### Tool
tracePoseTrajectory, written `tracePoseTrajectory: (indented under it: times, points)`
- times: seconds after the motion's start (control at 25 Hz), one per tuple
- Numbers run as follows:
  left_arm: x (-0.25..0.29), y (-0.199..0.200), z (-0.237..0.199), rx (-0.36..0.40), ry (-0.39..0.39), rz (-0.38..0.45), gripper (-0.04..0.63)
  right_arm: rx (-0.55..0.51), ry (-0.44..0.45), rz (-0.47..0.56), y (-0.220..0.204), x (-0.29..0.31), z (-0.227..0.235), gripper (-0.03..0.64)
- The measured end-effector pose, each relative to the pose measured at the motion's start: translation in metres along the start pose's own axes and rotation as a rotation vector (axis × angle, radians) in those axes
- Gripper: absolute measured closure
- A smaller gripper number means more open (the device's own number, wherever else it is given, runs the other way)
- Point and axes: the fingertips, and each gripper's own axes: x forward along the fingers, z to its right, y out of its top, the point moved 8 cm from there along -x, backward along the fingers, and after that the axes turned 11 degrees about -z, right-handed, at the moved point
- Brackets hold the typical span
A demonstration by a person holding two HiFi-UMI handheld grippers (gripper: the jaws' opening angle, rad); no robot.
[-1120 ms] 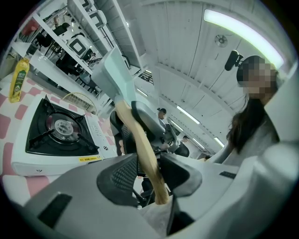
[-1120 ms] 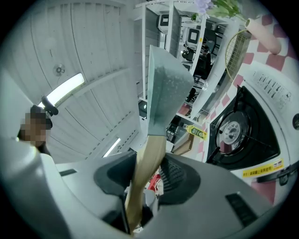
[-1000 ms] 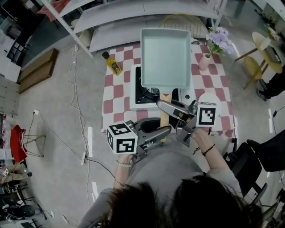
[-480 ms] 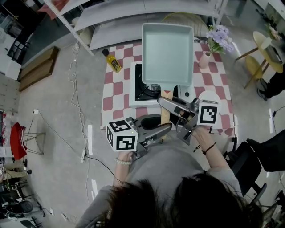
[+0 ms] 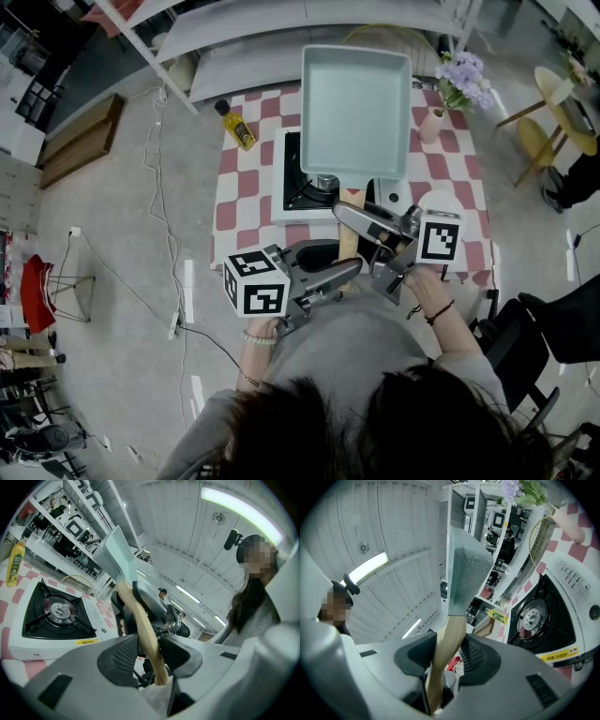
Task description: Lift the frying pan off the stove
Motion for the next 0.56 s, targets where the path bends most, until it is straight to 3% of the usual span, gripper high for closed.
tracePoseTrajectory:
  times: [0.4,0.56]
  points:
    - [0.0,0.0006,-0.0025,-0.003,0.0,0.001,0.431,0.003,0.027,0.015,0.0028,0.0027,0.0003,0.449]
    - [0.0002,0.0015,-0.0029,-0.003,-0.002,0.001,0.431,-0.003,-0.005,0.007,0.0044,0.002,0.0001,0.449]
